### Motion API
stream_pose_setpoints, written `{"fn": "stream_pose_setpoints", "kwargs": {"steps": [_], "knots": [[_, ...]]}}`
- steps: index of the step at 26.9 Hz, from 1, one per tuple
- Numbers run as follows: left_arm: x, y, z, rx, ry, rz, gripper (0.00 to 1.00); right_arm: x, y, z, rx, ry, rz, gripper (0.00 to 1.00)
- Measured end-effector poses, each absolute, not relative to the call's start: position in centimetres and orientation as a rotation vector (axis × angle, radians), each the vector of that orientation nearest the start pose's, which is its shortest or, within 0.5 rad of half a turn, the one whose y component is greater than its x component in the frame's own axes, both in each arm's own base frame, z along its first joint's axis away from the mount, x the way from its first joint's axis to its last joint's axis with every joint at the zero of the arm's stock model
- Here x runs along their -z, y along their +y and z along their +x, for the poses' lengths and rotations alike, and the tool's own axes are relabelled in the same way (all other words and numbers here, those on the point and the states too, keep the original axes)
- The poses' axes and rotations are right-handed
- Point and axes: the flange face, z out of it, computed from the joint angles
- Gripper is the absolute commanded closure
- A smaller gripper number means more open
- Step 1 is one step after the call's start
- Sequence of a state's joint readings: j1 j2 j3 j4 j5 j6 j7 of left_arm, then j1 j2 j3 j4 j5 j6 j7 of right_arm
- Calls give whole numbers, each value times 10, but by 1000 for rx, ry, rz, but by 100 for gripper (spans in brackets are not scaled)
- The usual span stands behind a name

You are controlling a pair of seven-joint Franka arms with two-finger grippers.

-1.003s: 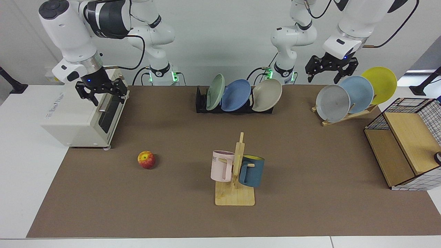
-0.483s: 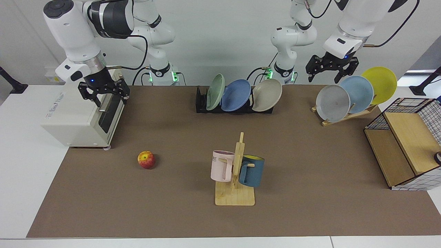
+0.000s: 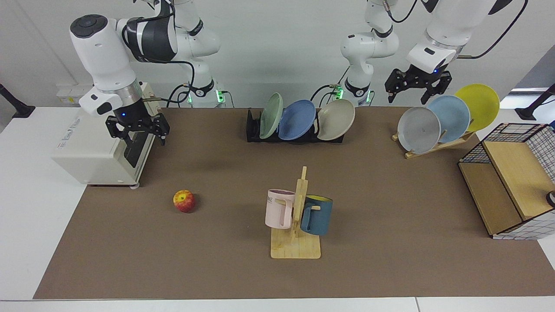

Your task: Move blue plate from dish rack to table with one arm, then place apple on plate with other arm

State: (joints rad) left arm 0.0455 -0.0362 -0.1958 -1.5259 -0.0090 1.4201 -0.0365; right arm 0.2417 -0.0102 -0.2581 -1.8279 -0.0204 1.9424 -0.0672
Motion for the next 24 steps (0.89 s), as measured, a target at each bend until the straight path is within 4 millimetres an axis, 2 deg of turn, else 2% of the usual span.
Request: {"fn": "stream_pose_setpoints", "kwargs": {"steps": [13, 19, 24], "knots": [[-646, -85, 516, -134, 188, -3124, 0, -504, -15, 587, 181, -50, -3163, 0], [-638, -96, 504, -174, 234, -3152, 0, -465, -2, 590, 197, -38, -3118, 0], [-627, -104, 492, -227, 354, -3197, 0, -428, 8, 594, 141, -89, -3125, 0]]}}
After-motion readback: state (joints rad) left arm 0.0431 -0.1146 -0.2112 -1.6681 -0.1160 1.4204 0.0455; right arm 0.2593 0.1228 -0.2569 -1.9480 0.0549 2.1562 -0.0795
